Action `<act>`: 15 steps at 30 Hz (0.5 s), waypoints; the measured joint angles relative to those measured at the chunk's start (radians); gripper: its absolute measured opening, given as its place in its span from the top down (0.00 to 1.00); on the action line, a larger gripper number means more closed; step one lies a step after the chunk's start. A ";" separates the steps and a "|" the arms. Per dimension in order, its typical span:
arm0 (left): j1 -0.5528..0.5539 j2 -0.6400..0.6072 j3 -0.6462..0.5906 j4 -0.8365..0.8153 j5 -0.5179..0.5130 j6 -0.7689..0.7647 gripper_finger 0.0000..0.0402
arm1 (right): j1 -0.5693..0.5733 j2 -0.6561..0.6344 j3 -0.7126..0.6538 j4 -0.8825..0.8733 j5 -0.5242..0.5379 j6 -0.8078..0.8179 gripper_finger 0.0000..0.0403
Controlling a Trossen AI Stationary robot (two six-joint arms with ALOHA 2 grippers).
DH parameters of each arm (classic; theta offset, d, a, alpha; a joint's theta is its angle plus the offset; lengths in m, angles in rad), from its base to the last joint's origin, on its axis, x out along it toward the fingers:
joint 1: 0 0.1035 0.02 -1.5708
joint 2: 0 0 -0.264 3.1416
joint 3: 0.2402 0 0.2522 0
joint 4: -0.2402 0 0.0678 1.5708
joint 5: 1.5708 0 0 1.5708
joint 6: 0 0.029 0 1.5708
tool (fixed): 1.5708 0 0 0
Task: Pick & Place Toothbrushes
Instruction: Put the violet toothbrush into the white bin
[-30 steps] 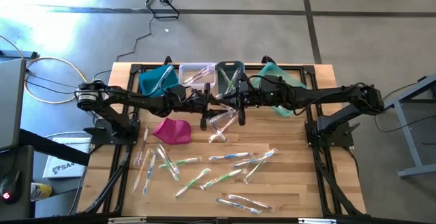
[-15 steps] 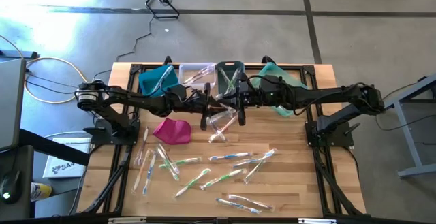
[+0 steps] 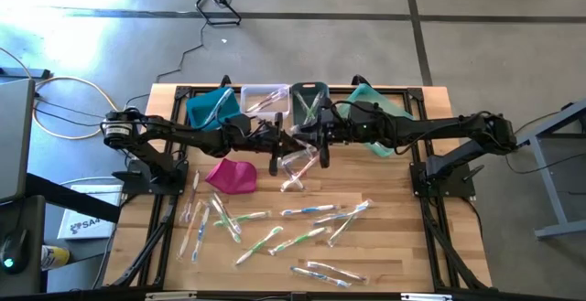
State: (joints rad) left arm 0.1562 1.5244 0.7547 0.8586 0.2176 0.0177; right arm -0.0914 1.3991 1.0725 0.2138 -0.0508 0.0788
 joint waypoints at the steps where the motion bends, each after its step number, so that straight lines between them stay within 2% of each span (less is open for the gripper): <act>1: 0.000 0.000 0.000 0.001 0.000 -0.001 0.97 | 0.000 0.000 0.000 -0.001 0.007 0.000 0.81; 9: 0.000 0.000 0.000 -0.001 0.005 -0.003 0.97 | 0.000 -0.004 0.000 -0.009 -0.019 0.007 0.57; 15: 0.001 0.000 0.000 -0.024 0.005 -0.002 0.97 | 0.000 -0.086 0.000 -0.111 -0.024 0.003 0.44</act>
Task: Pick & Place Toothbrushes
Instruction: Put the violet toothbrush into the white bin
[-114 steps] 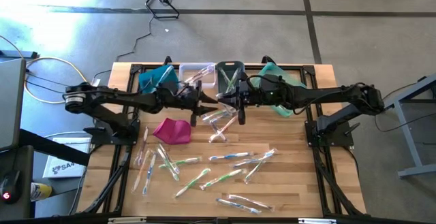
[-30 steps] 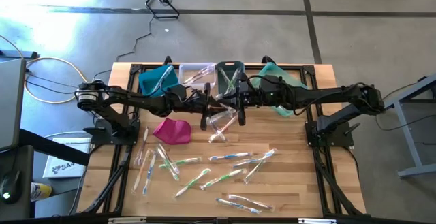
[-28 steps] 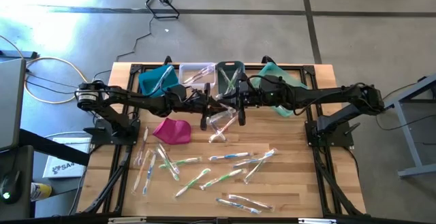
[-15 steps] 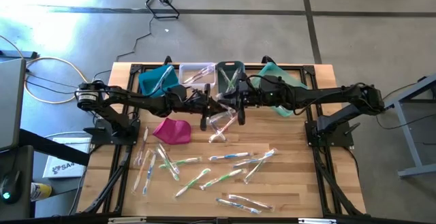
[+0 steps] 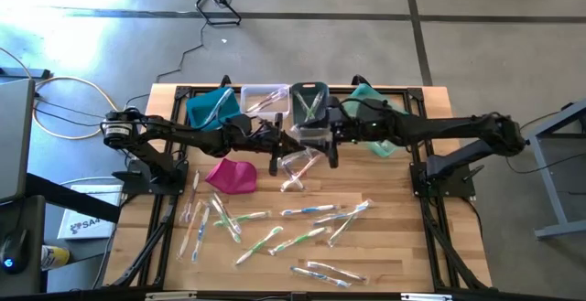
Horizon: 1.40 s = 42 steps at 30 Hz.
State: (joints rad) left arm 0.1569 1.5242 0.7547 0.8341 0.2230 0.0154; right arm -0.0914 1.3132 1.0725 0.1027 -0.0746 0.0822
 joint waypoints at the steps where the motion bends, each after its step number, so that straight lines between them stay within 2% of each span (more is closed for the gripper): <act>1: 0.001 0.000 0.000 -0.006 0.000 0.000 0.97 | -0.001 -0.024 0.000 -0.031 0.003 -0.001 0.43; 10: 0.057 -0.048 0.000 -0.100 -0.014 0.056 0.97 | 0.000 -0.227 0.000 -0.358 0.023 0.021 0.44; 18: 0.213 -0.153 0.001 -0.277 -0.016 0.061 0.97 | 0.000 -0.256 0.000 -0.542 0.022 0.052 0.50; 24: 0.336 -0.214 0.000 -0.485 -0.017 0.048 0.97 | 0.000 -0.220 0.000 -0.564 0.023 0.052 0.55; 30: 0.444 -0.226 0.000 -0.608 -0.097 0.048 0.97 | -0.001 -0.171 0.000 -0.555 0.043 0.052 0.60; 36: 0.538 -0.226 0.000 -0.658 -0.177 0.047 0.97 | -0.001 -0.112 0.000 -0.540 0.080 0.053 0.64; 42: 0.605 -0.226 0.000 -0.658 -0.196 0.056 0.97 | -0.001 -0.058 0.000 -0.512 0.079 0.053 0.66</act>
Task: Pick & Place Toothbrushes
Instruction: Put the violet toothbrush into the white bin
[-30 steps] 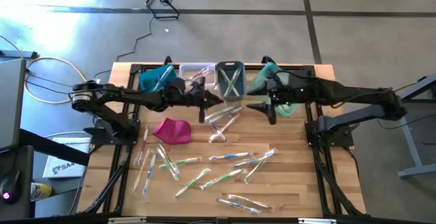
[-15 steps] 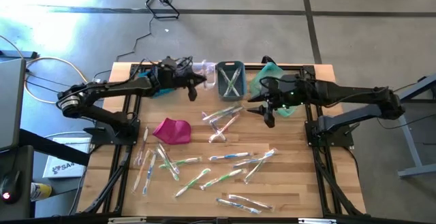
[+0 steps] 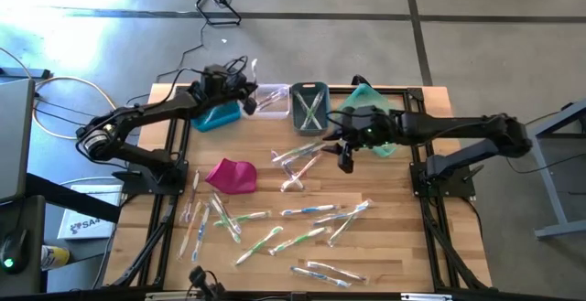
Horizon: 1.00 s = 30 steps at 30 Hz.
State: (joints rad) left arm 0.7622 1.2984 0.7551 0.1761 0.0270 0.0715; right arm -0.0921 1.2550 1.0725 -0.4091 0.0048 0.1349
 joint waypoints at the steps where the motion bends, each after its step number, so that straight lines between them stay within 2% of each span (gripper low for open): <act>1: 0.007 0.000 0.000 0.000 -0.001 0.000 0.97 | 0.000 0.008 0.000 0.001 0.000 0.000 0.66; 12: 0.023 0.014 0.000 -0.063 -0.060 0.012 0.97 | 0.000 0.030 0.000 0.004 0.000 0.000 0.67; 30: 0.023 0.179 0.000 -0.009 -0.072 0.010 0.97 | 0.001 0.029 0.000 0.040 -0.006 0.001 0.67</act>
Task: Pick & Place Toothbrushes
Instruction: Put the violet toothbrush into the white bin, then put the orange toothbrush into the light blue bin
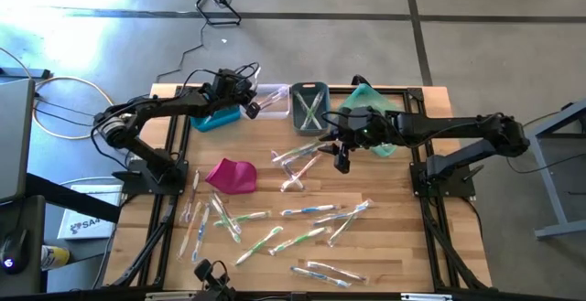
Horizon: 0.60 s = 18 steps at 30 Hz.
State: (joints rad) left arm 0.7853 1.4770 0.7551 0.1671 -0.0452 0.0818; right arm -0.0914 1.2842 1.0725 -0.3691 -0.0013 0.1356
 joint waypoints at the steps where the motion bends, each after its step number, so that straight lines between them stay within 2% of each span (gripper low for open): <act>1: 0.000 0.001 0.000 -0.002 0.000 0.000 0.97 | 0.000 0.000 0.000 0.000 0.001 0.000 0.67; 4: 0.000 0.001 0.000 -0.004 0.001 -0.001 0.93 | 0.000 0.000 0.000 0.000 0.000 0.000 0.67; 13: -0.018 0.001 0.000 -0.019 0.014 0.068 0.69 | 0.000 0.000 0.000 0.000 0.002 0.000 0.67; 18: -0.051 0.001 0.000 -0.019 0.017 0.072 0.65 | 0.000 0.000 0.000 0.000 0.002 0.000 0.67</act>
State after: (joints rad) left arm 0.7344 1.4776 0.7551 0.1482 -0.0280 0.1543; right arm -0.0917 1.2839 1.0725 -0.3694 0.0002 0.1352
